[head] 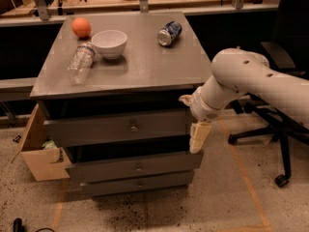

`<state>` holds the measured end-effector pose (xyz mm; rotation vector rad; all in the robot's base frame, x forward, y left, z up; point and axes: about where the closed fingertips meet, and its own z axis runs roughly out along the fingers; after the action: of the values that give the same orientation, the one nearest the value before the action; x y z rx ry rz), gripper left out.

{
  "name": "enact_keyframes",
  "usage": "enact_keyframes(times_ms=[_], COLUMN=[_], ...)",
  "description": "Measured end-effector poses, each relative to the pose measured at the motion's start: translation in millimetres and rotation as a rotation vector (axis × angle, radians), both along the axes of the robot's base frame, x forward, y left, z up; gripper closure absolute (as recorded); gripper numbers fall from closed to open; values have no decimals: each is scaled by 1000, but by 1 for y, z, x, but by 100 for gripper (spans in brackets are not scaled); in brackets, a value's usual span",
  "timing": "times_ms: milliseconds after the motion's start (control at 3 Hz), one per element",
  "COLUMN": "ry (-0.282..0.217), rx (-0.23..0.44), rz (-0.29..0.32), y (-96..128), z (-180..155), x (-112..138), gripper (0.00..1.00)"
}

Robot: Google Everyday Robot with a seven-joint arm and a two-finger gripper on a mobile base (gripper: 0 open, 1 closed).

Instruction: Open top drawer

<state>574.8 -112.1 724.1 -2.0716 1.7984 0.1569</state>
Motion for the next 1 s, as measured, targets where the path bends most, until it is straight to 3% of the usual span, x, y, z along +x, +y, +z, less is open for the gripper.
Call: enact_keyframes(times_ms=[1000], ry=[-22], rx=[-61], rz=[16], y=[17], z=[-35], x=[47], gripper=[0])
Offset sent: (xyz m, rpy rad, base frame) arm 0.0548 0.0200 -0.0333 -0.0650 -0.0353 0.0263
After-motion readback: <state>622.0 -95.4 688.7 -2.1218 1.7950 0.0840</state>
